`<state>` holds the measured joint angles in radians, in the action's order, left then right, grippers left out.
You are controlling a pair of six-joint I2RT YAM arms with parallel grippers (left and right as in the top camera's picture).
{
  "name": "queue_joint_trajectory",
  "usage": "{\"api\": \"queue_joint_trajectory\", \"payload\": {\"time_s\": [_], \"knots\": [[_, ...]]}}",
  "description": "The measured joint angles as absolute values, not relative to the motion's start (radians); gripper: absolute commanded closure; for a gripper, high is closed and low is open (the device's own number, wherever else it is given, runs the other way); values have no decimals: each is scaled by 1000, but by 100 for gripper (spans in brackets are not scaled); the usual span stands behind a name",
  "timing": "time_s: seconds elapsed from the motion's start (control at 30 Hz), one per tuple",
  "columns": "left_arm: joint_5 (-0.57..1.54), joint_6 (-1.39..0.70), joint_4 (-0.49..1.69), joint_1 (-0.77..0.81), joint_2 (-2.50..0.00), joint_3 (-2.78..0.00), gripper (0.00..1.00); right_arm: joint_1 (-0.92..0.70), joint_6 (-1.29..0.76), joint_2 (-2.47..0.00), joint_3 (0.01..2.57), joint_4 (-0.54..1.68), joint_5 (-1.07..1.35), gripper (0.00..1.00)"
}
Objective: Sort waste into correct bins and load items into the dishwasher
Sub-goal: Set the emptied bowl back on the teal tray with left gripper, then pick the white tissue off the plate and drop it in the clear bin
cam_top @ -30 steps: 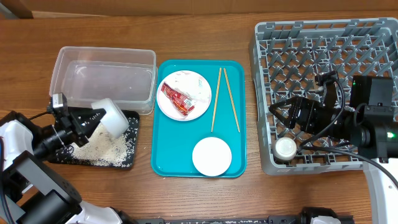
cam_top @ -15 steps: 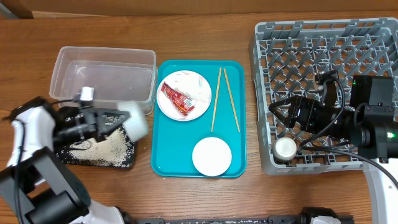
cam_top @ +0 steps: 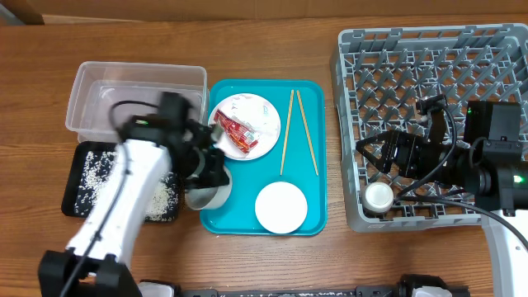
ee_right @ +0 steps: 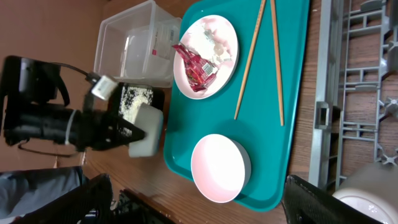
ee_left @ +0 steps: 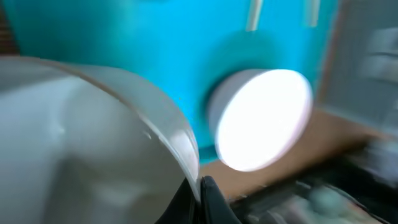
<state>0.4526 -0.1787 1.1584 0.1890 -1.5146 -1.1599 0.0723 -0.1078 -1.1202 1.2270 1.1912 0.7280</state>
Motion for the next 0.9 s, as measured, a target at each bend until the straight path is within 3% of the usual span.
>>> {"api": "queue_joint_trajectory", "payload": {"time_s": [0.27, 0.33, 0.4, 0.43, 0.47, 0.53, 0.6, 0.9], "knots": [[76, -505, 1021, 572, -1543, -1128, 96, 72, -108, -1120, 1227, 1191, 728, 10], [23, -566, 1020, 619, -1563, -1118, 85, 72, -107, -1120, 1227, 1192, 728, 10], [-19, -620, 1018, 642, -1578, -1111, 66, 72, -107, -1120, 1227, 1193, 728, 10], [-22, -621, 1018, 643, -1579, -1111, 43, 72, -107, -1120, 1227, 1193, 728, 10], [-43, -645, 1020, 644, -1579, -1113, 32, 72, -107, -1120, 1227, 1193, 728, 10], [-59, -655, 1028, 640, -1579, -1131, 16, 72, -107, -1120, 1227, 1193, 728, 9], [-73, -646, 1019, 630, -1581, -1187, 8, 72, -106, -1120, 1227, 1192, 728, 9], [-197, -436, 628, 564, -1599, -1335, 6, 72, -104, -1120, 1227, 1190, 728, 9]]}}
